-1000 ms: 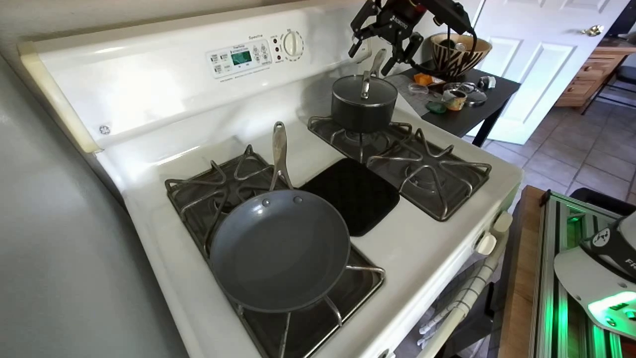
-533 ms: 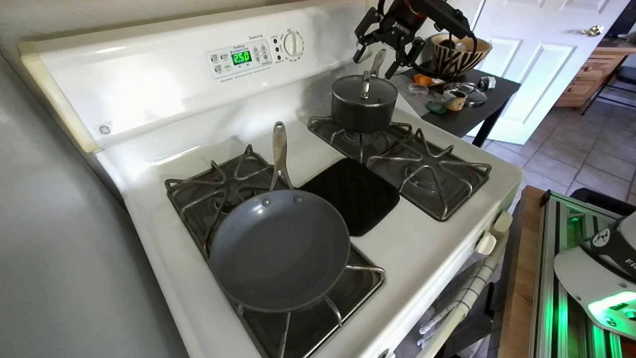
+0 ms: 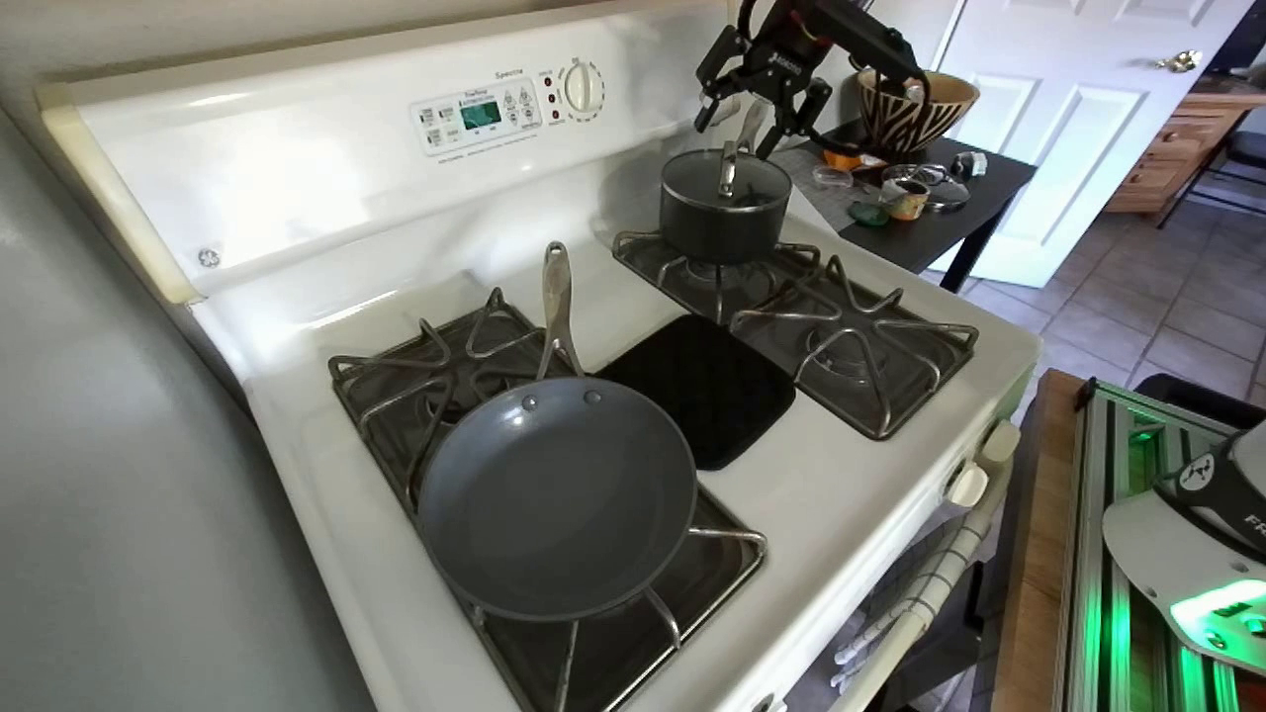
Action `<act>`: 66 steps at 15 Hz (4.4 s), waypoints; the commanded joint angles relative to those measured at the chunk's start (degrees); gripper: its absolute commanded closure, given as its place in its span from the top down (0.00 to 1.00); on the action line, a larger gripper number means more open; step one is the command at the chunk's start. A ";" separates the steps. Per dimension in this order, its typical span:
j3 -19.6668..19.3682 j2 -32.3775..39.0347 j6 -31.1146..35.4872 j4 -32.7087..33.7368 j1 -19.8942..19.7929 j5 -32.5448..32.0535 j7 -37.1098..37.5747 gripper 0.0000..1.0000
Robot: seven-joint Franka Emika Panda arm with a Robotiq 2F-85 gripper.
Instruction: Pick up the clear pot lid and put it on the black oven mat
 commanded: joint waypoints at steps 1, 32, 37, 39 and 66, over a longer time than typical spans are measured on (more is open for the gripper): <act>0.31 2.90 -1.48 2.61 -0.55 0.65 -1.55 0.89; 0.67 4.65 -1.89 4.70 -0.91 -1.09 -0.44 0.02; 0.66 3.72 -2.34 4.63 -0.96 -0.87 -0.63 0.02; 0.70 3.35 -2.12 4.56 -0.94 -0.76 -0.77 0.02; 0.77 5.97 -4.29 5.99 -3.02 11.82 -9.29 0.61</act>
